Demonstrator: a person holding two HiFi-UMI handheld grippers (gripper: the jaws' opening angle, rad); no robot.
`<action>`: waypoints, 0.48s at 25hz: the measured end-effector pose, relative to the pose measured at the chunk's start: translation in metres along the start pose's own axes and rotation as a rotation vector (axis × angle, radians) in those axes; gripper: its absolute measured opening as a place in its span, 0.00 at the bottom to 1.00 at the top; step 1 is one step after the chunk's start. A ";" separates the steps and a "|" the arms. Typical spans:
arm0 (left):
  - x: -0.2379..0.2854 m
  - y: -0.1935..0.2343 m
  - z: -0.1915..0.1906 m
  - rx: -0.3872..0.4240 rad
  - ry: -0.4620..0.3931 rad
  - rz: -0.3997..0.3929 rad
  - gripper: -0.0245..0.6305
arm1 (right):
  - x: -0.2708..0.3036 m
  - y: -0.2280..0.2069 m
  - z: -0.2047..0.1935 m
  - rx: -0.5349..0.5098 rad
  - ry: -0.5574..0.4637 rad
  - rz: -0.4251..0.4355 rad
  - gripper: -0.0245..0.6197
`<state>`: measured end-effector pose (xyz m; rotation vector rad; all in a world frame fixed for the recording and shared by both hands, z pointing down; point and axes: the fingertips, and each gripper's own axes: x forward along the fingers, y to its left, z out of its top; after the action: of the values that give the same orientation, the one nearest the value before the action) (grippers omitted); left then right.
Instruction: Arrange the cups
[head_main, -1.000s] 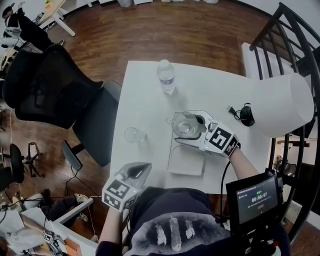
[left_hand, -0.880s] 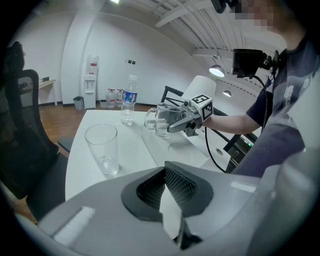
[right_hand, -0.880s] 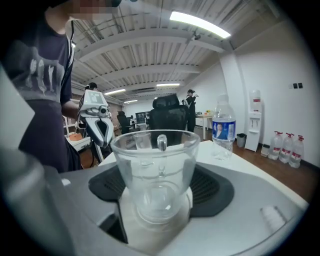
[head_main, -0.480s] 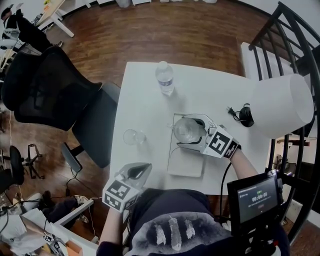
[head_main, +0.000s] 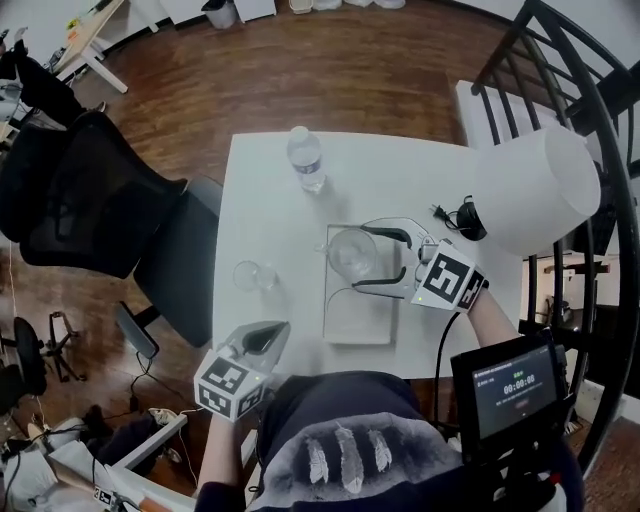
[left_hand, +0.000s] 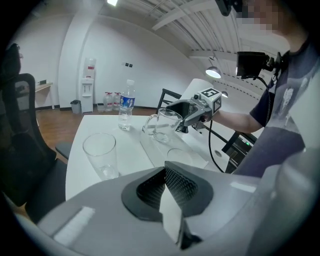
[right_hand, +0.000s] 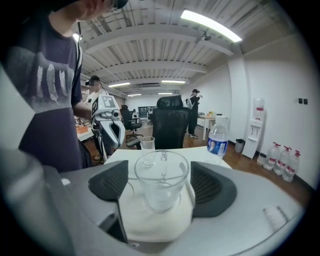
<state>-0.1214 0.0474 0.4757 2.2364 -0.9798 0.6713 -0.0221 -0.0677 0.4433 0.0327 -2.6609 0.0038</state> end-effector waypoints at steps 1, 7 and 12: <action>-0.001 -0.001 0.001 0.006 -0.003 -0.005 0.06 | -0.003 0.001 0.008 -0.009 -0.005 -0.004 0.63; -0.005 -0.001 0.012 0.032 -0.030 -0.011 0.06 | -0.032 -0.006 0.067 0.000 -0.141 -0.059 0.63; 0.000 -0.012 0.019 0.054 -0.049 -0.044 0.06 | -0.071 -0.012 0.094 0.048 -0.236 -0.122 0.63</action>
<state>-0.1083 0.0403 0.4585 2.3246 -0.9436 0.6336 -0.0023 -0.0790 0.3266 0.2242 -2.8899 0.0250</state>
